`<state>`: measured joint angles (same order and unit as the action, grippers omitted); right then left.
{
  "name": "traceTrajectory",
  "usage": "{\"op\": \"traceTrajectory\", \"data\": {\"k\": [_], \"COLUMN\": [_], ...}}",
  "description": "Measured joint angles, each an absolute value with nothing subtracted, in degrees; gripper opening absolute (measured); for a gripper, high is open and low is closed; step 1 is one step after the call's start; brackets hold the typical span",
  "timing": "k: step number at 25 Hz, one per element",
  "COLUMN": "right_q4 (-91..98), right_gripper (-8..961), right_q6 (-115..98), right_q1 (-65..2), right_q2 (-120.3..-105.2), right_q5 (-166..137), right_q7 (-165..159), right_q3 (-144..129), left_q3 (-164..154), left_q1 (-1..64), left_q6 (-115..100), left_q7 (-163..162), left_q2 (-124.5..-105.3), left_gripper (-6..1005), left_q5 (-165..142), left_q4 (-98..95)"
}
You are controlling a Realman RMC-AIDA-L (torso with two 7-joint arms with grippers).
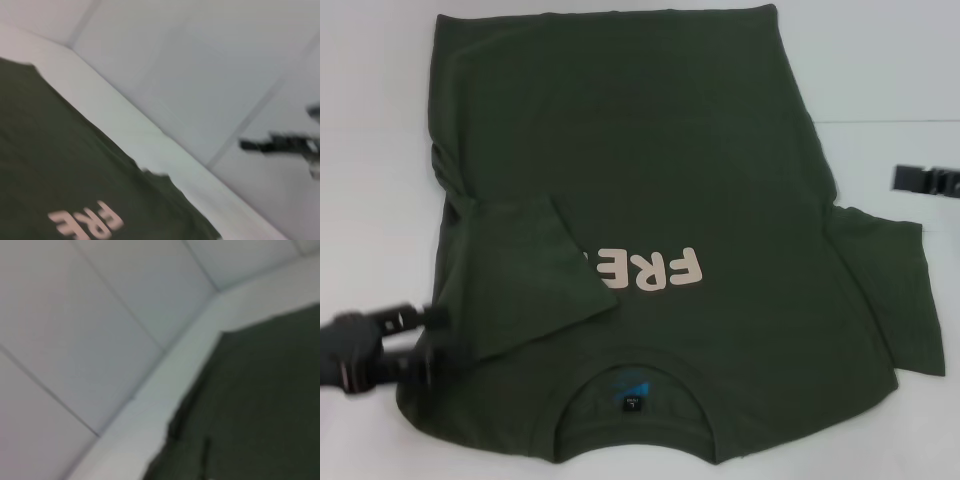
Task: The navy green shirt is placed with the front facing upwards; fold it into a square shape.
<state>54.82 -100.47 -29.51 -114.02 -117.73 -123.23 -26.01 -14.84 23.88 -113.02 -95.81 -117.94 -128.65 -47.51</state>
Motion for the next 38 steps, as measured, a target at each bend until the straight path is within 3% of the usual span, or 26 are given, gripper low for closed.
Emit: {"op": "traceTrajectory", "data": {"k": [9, 12, 16, 22, 38], "right_q4": [62.17, 62.22, 61.37, 56.87, 41.65], "right_gripper": [857, 857, 857, 856, 856], "right_q6": [-102.25, -102.24, -100.84, -94.84, -81.53], "right_q1": [-34.80, -35.39, -35.76, -36.39, -40.58], "right_q2": [-106.94, -106.16, -106.31, -107.73, -108.81], "right_q5": [-143.00, -147.18, -151.50, -153.87, -155.04], "right_q7": [-147.98, -150.46, -151.58, -151.97, -152.50], "right_q3": [-27.98, -28.15, -29.20, -31.25, -31.96], "left_q3": [-16.69, -17.93, -20.10, -20.53, -20.57], "left_q1": [23.42, 23.04, 22.69, 22.67, 22.60], "left_q6": [-114.87, -115.03, -114.54, -114.26, -113.81], "left_q7": [-89.54, -87.23, -85.16, -83.89, -82.13], "left_q2": [-118.48, -118.98, -119.82, -120.19, -120.92], "left_gripper": [921, 921, 921, 921, 921], "left_q5": [-133.00, -133.63, -133.66, -133.49, -133.16], "left_q4": [-47.79, -47.53, -47.53, -47.32, -47.28]}}
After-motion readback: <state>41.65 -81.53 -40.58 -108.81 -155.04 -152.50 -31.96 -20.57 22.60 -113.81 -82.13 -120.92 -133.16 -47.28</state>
